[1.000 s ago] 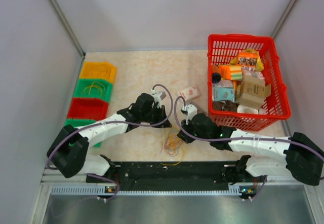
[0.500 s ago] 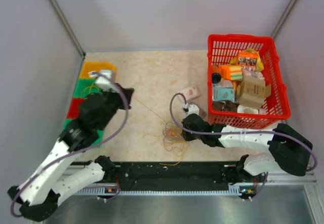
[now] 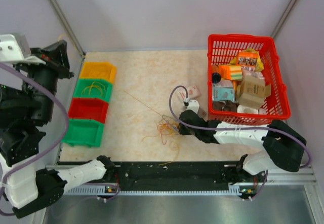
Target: Untangle the cables
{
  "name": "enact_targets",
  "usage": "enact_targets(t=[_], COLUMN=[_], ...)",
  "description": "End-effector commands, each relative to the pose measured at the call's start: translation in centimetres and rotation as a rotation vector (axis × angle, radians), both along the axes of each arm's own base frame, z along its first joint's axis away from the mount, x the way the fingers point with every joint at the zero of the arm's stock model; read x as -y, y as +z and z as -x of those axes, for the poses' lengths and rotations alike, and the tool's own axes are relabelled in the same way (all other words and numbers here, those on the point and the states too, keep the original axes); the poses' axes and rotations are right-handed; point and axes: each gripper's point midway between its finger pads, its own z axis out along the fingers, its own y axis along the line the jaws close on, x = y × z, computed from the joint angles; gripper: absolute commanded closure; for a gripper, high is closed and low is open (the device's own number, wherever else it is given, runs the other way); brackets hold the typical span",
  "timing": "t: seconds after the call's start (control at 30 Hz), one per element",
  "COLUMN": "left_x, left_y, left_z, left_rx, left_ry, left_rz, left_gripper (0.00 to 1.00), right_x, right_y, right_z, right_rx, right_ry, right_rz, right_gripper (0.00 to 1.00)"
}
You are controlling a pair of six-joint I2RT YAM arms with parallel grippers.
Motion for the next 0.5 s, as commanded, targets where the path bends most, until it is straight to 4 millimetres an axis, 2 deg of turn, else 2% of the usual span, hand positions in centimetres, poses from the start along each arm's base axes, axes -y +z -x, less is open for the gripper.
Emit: enact_targets(t=[0.0, 0.13, 0.2, 0.3, 0.33, 0.4, 0.47], left_x=[-5.4, -7.0, -7.1, -4.9, -3.8, -1.1, 0.6], left_y=[6.8, 9.4, 10.8, 11.6, 11.3, 10.5, 9.2], left_z=[2.4, 3.7, 4.6, 4.7, 4.3, 3.1, 1.4], left_rx=[0.186, 0.251, 0.302, 0.338, 0.328, 0.286, 0.223], left_ry=[0.208, 0.249, 0.216, 0.076, 0.024, -0.071, -0.095], left_rz=[0.051, 0.106, 0.141, 0.19, 0.2, 0.206, 0.18], left_gripper=[1.0, 1.0, 1.0, 1.0, 1.0, 1.0, 1.0], right_x=[3.5, 3.6, 3.7, 3.5, 2.8, 1.3, -0.4], right_y=[-2.1, -2.5, -2.7, -2.6, -2.2, -0.3, 2.4], right_z=[0.4, 0.3, 0.2, 0.1, 0.2, 0.4, 0.9], right_rx=[-0.032, -0.042, -0.05, -0.053, -0.047, 0.034, 0.128], right_ry=[-0.064, -0.073, -0.082, -0.071, -0.043, 0.06, 0.161], right_rz=[0.147, 0.168, 0.179, 0.182, 0.167, 0.175, 0.172], right_gripper=[0.9, 0.8, 0.64, 0.42, 0.4, 0.37, 0.31])
